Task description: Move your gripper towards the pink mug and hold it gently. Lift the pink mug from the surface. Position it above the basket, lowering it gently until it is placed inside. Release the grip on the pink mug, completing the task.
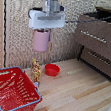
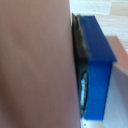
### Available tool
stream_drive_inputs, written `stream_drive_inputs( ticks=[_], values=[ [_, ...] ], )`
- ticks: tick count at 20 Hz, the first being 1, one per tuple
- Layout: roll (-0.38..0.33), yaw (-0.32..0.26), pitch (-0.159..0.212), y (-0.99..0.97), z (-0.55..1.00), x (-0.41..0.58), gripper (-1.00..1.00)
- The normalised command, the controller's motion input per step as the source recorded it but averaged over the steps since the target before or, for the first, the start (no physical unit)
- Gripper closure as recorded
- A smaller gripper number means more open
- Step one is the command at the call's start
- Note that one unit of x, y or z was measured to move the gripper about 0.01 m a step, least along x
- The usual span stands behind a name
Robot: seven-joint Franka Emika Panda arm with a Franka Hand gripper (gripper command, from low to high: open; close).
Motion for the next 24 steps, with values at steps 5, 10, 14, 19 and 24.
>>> stream_drive_inputs(
  ticks=[5,10,14,19,24],
  values=[
    [-0.073,-0.005,-0.085,0.88,0.05,0.0,1.0],
    [-0.058,-0.002,-0.038,0.92,-0.06,-0.033,1.0],
    [-0.053,0.0,-0.001,0.74,-0.27,-0.151,1.0],
    [-0.014,0.0,0.0,0.31,-0.45,-0.131,1.0],
    [0.001,0.01,-0.015,-0.01,-0.5,-0.099,1.0]
  ],
)
